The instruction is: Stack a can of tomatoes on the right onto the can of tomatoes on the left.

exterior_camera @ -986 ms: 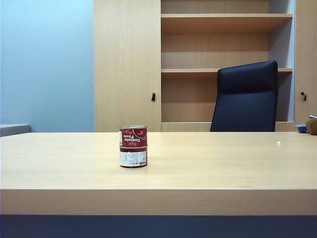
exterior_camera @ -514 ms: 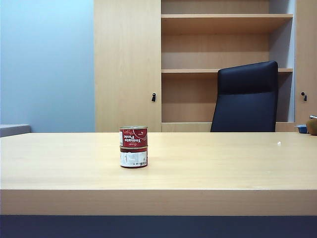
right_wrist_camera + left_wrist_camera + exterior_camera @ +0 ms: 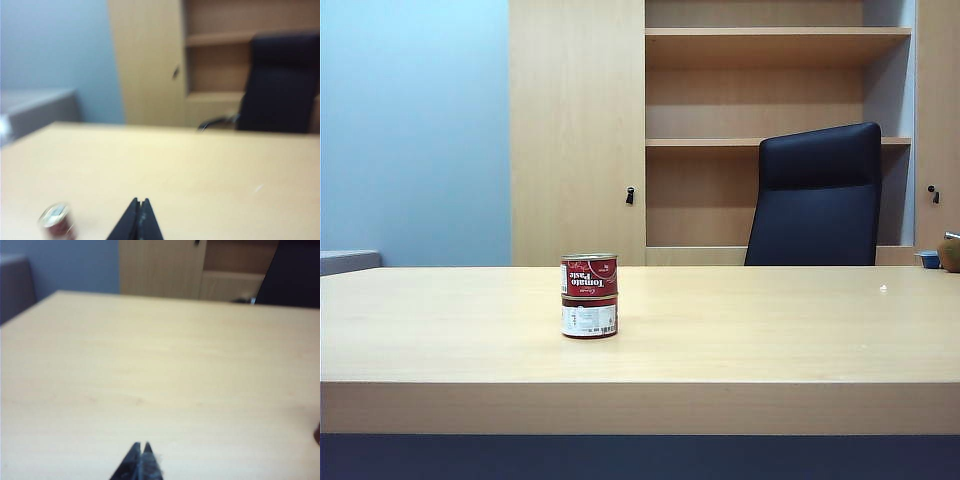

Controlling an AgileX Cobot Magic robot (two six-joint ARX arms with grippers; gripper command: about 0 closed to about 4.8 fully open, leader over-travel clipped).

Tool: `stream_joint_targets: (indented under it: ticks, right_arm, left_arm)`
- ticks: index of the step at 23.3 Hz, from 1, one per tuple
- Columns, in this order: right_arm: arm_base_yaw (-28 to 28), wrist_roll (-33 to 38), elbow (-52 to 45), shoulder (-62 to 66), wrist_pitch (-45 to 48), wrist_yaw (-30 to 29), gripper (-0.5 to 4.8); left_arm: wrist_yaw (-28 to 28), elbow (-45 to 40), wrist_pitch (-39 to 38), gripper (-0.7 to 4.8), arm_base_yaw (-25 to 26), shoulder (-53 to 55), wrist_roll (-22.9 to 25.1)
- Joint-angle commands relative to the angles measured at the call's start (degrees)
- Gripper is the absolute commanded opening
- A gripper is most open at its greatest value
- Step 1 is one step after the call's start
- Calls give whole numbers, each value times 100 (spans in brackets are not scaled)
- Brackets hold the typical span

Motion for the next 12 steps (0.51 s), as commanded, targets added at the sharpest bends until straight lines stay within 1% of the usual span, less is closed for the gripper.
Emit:
stream_joint_targets:
  ticks: [1, 3, 5, 7, 8, 9, 10, 12]
  right_arm:
    - [7, 247, -378, 44, -22, -809, 9]
    - [7, 247, -636, 46, 68, -973, 9]
    - [7, 367, -1104, 48, 525, -994, 9]
    - [2, 435, -1967, 48, 1805, -1003, 9]
    - [4, 472, -2214, 44, 2162, -1069, 9]
    - [9, 710, -2570, 44, 2632, -1311, 9]
    - [9, 737, -2865, 42, 2809, -1591, 9]
    - [7, 737, -3053, 42, 2653, -1611, 9]
  left_arm:
    - [11, 37, -44, -5, -11, -7, -33]
    - [4, 37, -59, -5, -17, -7, -33]
    - [2, 37, -98, -5, -15, -7, -33]
    - [9, 37, -155, -5, -20, -7, -33]
    - [9, 37, -155, -5, -20, -7, -33]
    - [9, 37, -155, -5, -20, -7, -33]
    - [7, 37, -155, -5, -20, -7, -33]
    - [9, 37, -155, -5, -17, -7, -33]
